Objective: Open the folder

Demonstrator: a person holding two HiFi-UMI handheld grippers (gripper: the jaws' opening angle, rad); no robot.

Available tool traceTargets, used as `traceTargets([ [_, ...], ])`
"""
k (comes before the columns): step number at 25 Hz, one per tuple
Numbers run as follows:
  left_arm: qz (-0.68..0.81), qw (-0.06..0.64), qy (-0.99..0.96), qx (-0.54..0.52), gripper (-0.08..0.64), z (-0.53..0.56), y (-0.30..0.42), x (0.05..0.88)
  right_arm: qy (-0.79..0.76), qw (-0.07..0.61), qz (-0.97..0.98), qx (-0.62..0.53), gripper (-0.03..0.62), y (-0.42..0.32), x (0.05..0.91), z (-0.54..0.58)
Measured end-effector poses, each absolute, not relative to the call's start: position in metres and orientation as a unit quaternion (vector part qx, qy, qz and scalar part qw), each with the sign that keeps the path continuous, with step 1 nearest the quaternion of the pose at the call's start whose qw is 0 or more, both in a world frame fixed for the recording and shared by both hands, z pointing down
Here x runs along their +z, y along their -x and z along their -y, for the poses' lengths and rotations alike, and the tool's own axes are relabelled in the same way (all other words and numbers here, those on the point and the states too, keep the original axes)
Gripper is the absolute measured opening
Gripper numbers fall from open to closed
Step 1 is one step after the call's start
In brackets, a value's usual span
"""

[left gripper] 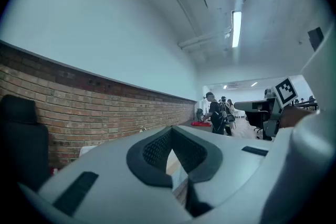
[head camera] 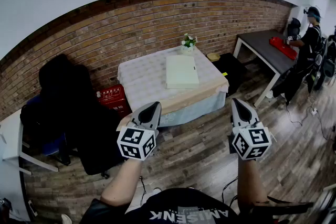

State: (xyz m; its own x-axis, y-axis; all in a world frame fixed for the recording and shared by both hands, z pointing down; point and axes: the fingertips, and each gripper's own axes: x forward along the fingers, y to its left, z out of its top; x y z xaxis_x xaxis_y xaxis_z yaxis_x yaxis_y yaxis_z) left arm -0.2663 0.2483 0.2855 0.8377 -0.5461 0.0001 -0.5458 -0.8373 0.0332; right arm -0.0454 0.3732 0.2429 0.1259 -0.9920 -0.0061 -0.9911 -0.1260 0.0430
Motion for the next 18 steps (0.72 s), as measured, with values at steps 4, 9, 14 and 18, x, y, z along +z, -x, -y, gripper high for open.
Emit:
traceTargets([
  [4, 0.289, 0.017, -0.957, -0.002, 0.012, -0.251, 0.259, 0.288, -0.748, 0.013, 0.664, -0.015, 0.040, 0.038, 0.243, -0.375],
  [9, 0.286, 0.019, -0.958, 0.001, 0.012, -0.259, 0.249, 0.289, -0.747, 0.008, 0.665, -0.015, 0.040, 0.029, 0.244, -0.380],
  [14, 0.290, 0.008, -0.957, -0.004, 0.012, -0.266, 0.237, 0.285, -0.750, -0.010, 0.661, -0.007, 0.040, 0.013, 0.243, -0.386],
  [18, 0.292, 0.004, -0.956, -0.008, 0.012, -0.272, 0.224, 0.283, -0.743, -0.017, 0.669, 0.006, 0.040, 0.002, 0.247, -0.390],
])
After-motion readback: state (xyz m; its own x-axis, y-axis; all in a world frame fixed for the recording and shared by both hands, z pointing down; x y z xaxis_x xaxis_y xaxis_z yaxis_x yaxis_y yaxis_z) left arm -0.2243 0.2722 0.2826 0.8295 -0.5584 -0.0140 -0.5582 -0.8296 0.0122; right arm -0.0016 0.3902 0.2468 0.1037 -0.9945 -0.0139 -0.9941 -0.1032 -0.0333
